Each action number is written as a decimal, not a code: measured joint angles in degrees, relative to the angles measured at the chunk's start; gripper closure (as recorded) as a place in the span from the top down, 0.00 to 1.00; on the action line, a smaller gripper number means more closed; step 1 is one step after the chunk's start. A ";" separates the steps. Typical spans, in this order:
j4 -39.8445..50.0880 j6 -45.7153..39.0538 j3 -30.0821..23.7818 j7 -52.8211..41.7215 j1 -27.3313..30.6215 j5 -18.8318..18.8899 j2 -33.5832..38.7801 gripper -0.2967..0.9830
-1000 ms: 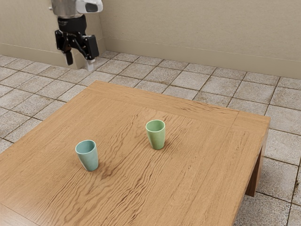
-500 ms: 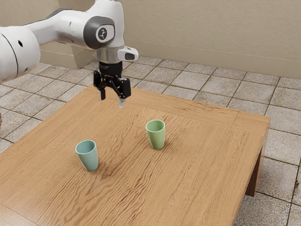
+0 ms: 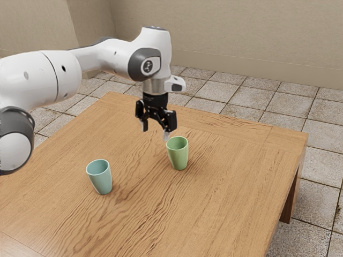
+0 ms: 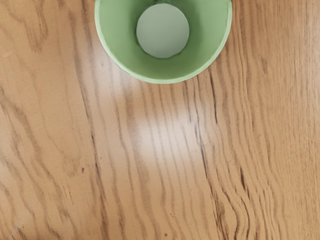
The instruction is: Place the right cup onto the left cup
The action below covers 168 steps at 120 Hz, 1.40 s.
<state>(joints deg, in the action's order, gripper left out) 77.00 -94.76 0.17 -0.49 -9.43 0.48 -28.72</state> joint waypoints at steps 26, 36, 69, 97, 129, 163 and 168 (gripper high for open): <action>-8.07 -4.38 -1.32 0.90 2.30 1.00 -6.62 0.77; -11.00 -5.11 -3.90 1.14 5.65 2.43 -8.86 0.77; -10.87 -7.24 -4.89 1.76 7.17 3.90 -11.02 0.77; -7.64 -10.56 -5.19 2.18 6.80 3.87 -11.41 0.77; -6.31 -13.29 -5.70 2.59 6.53 3.83 -12.55 0.77; -5.06 -15.37 -5.79 2.98 6.45 3.76 -13.68 0.77; -4.93 -15.74 -5.79 3.03 6.44 3.75 -13.83 0.77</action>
<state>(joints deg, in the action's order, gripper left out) 72.07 -110.50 -5.62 2.53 -2.98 4.24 -42.55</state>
